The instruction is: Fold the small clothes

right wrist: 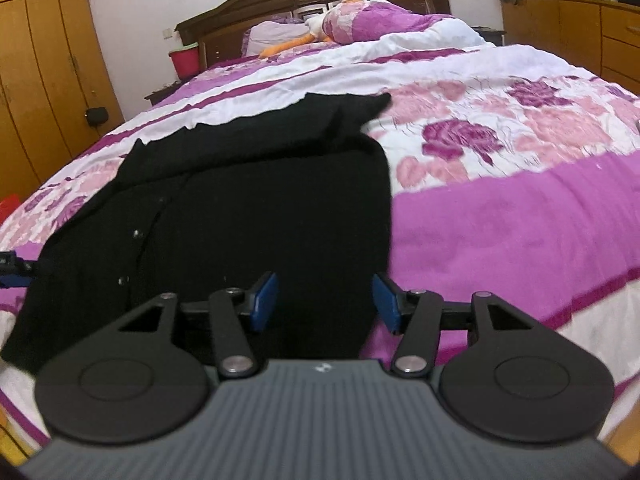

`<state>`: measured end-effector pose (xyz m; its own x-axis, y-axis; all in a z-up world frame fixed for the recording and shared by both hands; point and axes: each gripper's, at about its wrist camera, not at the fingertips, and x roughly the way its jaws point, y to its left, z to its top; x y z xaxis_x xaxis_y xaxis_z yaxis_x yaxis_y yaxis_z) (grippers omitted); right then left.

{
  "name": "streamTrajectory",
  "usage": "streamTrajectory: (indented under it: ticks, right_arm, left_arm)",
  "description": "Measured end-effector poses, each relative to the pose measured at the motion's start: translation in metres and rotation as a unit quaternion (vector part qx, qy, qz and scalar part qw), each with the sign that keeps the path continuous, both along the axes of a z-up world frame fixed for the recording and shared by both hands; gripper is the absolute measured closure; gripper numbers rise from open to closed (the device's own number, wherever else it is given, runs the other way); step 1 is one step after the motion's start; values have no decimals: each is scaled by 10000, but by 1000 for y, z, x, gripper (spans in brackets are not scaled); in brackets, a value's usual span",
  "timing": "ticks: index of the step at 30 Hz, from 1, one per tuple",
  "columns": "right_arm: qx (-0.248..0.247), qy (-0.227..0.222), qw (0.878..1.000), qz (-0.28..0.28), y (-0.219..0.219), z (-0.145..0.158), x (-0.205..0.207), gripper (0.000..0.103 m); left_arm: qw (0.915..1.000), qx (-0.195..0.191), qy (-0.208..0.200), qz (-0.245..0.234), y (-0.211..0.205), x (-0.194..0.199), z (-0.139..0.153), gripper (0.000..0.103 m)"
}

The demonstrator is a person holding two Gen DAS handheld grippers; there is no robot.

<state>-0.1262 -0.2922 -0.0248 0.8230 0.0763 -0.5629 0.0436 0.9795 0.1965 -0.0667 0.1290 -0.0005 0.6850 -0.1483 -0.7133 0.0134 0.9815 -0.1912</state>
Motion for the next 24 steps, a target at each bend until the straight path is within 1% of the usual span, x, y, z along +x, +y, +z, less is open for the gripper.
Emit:
streamTrajectory:
  ticks: [2, 5, 7, 9, 11, 14, 16, 18, 19, 21, 22, 23, 24]
  right_arm:
    - [92, 9, 10000, 4, 0, -5, -7, 48]
    - [309, 42, 9995, 113, -2, -11, -15, 48]
    - [395, 82, 9991, 104, -3, -15, -20, 48]
    - [441, 93, 9989, 113, -3, -18, -24, 48]
    - [540, 105, 9984, 161, -3, -21, -27, 47]
    - [751, 175, 9966, 304, -2, -27, -28, 46]
    - [759, 165, 9964, 345, 2, -30, -30, 45]
    - [758, 173, 9963, 375, 4, -34, -30, 40]
    - [756, 164, 9963, 387, 4, -35, -30, 40]
    - [732, 151, 9964, 388, 5, -37, -30, 40]
    - [784, 161, 9962, 351, 5, -36, -31, 40]
    - [907, 161, 9953, 307, 4, -33, -31, 38]
    - [1134, 130, 9929, 345, 2, -30, -32, 38]
  left_arm:
    - [10000, -8, 65, -3, 0, -7, -4, 25]
    - [9995, -214, 183, -109, 1, -17, -10, 24]
    - [9993, -287, 191, -173, 1, -22, -14, 24]
    - [9993, -258, 158, -201, -2, -29, -17, 24]
    - [9991, -176, 157, -342, -7, -34, -20, 21]
    - [9985, -149, 102, -519, -14, -40, -21, 21]
    - [9981, -168, 73, -585, -15, -41, -22, 21]
    - [9981, -212, 33, -584, -14, -41, -24, 21]
    - [9981, -255, 11, -556, -13, -41, -24, 21]
    - [9986, -256, -26, -462, -13, -44, -23, 23]
    - [9985, -235, -47, -483, -14, -46, -22, 28]
    - [9981, -246, -84, -556, -16, -49, -19, 33]
    - [9974, -295, -112, -648, -18, -51, -17, 34]
